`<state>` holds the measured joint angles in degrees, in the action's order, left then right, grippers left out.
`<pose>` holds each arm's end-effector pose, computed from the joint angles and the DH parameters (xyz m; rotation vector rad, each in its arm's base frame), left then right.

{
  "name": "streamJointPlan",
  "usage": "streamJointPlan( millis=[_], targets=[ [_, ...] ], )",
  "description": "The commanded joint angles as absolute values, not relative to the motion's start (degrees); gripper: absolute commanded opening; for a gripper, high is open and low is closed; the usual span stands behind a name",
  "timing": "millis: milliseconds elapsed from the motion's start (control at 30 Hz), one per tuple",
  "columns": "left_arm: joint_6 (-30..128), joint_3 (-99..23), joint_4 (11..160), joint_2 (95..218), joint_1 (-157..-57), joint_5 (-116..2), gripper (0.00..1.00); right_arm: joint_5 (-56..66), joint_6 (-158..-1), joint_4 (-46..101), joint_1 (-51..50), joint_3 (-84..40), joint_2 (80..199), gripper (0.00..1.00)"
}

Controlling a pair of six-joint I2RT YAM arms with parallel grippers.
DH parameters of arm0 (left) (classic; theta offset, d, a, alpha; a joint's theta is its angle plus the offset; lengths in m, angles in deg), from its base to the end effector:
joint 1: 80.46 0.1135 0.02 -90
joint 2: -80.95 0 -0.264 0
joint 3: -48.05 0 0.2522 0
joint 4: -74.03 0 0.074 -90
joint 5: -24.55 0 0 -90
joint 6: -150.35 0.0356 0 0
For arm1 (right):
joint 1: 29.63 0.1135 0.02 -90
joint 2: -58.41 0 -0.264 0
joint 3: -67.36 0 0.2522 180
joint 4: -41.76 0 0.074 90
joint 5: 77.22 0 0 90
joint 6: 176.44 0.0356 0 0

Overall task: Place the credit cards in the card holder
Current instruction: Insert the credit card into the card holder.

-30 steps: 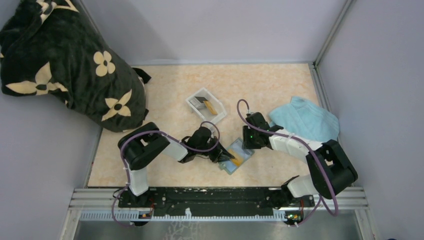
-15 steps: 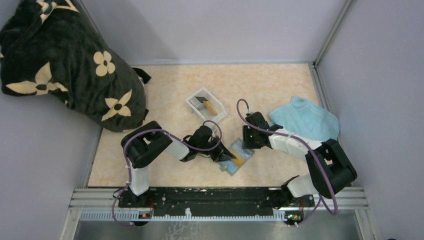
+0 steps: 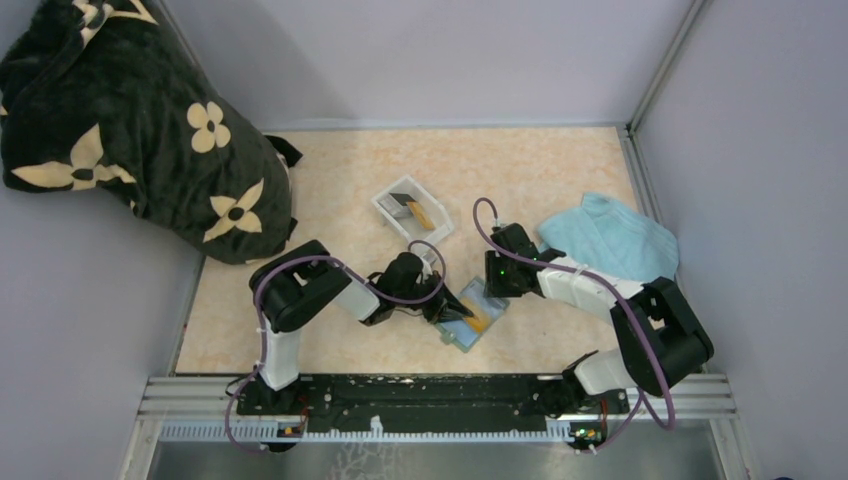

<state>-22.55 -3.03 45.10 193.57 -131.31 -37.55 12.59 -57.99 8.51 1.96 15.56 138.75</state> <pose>0.1958 -0.2669 0.0786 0.3860 -2.6516 1.5956 0.2121 0.1306 0.1567 -0.0750 2.6953 0.3428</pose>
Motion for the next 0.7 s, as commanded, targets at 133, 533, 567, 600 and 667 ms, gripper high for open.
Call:
streamJointPlan(
  millis=[133, 533, 567, 600, 667],
  targets=[
    [-25.74, -1.70, 50.74, 201.44, -132.71, -33.30, 0.00, 10.14, -57.39, 12.80, 2.19, 18.29, 144.61, 0.34],
    [-15.95, -11.47, 72.70, 201.79, -132.66, -35.82, 0.16, 9.68, -57.56, 12.46, 2.18, 17.80, 144.44, 0.34],
    [-15.54, -11.49, 74.26, 201.11, -132.65, -36.44, 0.18, 9.66, -57.58, 12.44, 2.19, 17.68, 144.53, 0.34],
    [-15.20, -11.29, 75.46, 200.53, -132.65, -36.91, 0.19, 9.61, -57.63, 12.45, 2.18, 17.53, 144.64, 0.34],
    [-15.04, -10.51, 76.49, 199.54, -132.66, -37.23, 0.22, 9.46, -57.74, 12.44, 2.18, 17.39, 144.97, 0.34]
  ],
)
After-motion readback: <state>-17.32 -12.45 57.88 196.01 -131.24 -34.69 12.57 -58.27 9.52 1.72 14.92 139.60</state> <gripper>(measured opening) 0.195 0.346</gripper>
